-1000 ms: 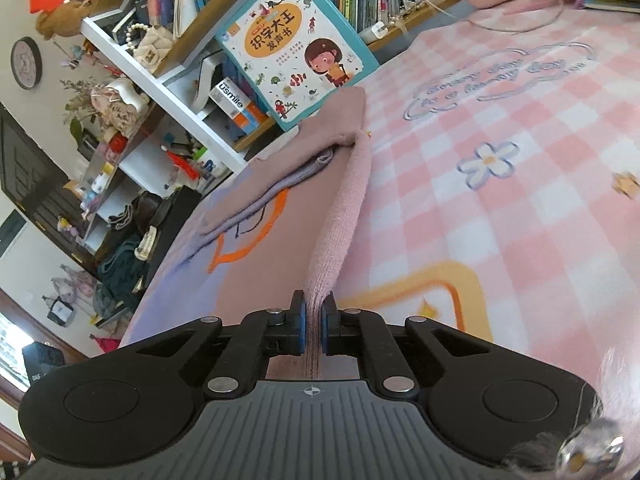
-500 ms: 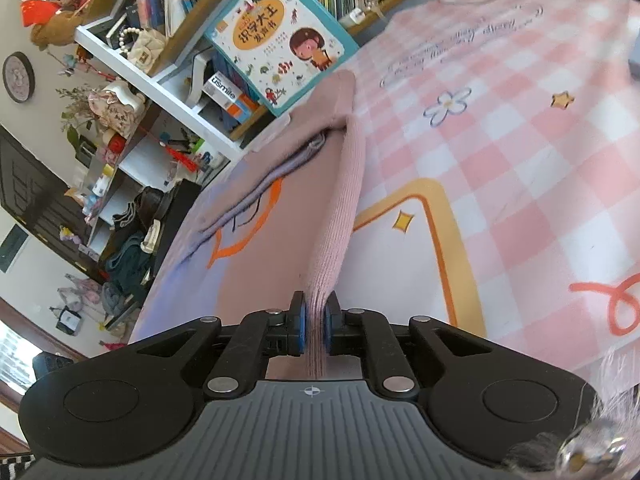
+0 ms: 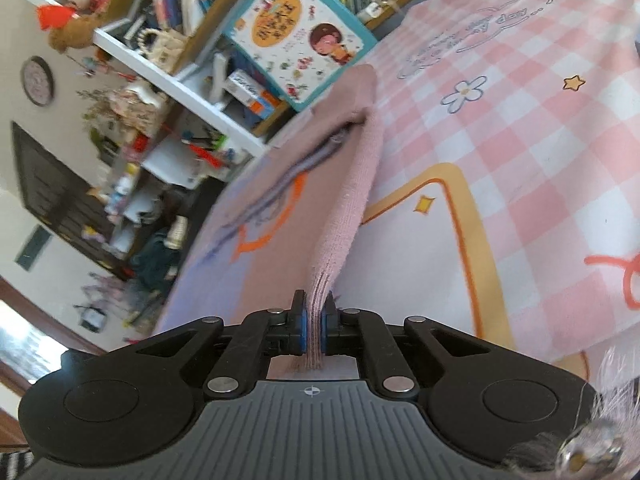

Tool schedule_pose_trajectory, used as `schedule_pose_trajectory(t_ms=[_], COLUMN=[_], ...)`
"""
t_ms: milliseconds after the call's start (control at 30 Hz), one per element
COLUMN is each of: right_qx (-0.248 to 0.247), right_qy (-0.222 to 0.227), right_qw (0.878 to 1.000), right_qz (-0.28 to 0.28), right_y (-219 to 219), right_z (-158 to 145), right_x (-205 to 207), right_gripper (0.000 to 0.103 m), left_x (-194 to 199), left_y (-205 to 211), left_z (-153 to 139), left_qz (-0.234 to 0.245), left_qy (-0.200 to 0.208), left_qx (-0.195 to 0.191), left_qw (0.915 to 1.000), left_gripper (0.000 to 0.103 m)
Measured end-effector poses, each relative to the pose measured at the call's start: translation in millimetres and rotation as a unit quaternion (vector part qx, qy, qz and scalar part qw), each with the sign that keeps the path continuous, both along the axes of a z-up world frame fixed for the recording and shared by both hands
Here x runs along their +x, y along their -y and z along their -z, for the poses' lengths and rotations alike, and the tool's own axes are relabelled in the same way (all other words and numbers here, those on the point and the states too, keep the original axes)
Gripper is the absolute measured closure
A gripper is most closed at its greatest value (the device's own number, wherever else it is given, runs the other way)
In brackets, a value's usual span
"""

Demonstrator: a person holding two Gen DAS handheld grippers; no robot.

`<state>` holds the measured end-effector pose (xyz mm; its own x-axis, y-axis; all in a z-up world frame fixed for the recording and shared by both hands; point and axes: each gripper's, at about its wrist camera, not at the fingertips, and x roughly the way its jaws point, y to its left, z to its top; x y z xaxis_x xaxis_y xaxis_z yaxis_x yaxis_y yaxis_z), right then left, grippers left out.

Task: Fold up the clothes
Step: 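Lift both side edges with both grippers and fold them toward each other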

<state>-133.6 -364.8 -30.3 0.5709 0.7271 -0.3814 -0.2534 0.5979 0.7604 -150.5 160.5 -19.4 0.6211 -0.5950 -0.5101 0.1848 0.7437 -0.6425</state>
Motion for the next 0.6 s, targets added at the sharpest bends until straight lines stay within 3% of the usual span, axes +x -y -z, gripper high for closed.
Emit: schedule_pose_trajectory(t_ms=[167, 300, 433, 600], right_qx=[0.024, 0.055, 0.091, 0.095], right_qy=[0.021, 0.059, 0.109, 0.165], right_qw=[0.999, 0.996, 0.989, 0.982], right_qz=[-0.025, -0.033, -0.027, 0.002], right_y=[8.6, 9.8, 9.3, 2.9], right_z=[-12.5, -31.1, -56.3, -87.4], right_x=[-24.4, -28.9, -9.7, 38.2], right_gripper=[0.097, 0.097, 0.097, 0.097], left_x=[-28.3, -34.2, -14.6, 30.1], left_y=[-8.4, -13.5, -22.3, -22.1], left_z=[-3.4, -17.7, -42.6, -70.8], left_qz=[0.000, -0.007, -0.023, -0.048], left_qy=[-0.005, 0.028, 0.081, 0.131], left_qx=[-0.052, -0.101, -0.139, -0.162], left_qw=[0.9986, 0.9944, 0.9867, 0.9769], left_gripper=[0.099, 0.099, 0.098, 0.098])
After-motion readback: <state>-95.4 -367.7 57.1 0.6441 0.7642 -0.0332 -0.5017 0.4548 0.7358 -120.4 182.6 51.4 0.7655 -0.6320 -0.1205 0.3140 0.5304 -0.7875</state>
